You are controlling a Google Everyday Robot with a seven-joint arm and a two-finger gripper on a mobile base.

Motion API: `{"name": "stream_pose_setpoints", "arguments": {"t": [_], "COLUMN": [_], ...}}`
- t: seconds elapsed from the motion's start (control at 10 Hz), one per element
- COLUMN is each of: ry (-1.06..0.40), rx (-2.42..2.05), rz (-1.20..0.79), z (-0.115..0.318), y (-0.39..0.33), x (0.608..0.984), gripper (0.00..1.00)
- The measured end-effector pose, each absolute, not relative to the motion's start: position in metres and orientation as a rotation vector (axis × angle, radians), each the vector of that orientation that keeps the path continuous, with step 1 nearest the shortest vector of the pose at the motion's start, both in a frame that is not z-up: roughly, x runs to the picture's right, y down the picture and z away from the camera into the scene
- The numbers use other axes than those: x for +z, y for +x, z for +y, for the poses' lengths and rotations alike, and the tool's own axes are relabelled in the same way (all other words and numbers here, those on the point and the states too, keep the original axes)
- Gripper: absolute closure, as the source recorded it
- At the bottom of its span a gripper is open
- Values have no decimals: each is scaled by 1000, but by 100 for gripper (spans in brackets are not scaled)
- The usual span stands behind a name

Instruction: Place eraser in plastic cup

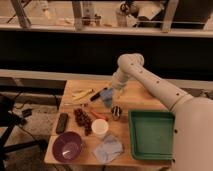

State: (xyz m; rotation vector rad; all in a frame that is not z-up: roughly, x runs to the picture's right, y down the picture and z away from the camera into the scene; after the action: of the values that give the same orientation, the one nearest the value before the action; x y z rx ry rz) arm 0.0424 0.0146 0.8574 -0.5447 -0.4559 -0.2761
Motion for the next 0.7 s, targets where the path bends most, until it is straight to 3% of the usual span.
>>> {"name": "stream_pose_setpoints", "arguments": {"t": [0.7], "ry": [-613], "rx": [-283], "rz": [-509], "z": [23], "y": [28], "x": [881], "gripper": [70]}}
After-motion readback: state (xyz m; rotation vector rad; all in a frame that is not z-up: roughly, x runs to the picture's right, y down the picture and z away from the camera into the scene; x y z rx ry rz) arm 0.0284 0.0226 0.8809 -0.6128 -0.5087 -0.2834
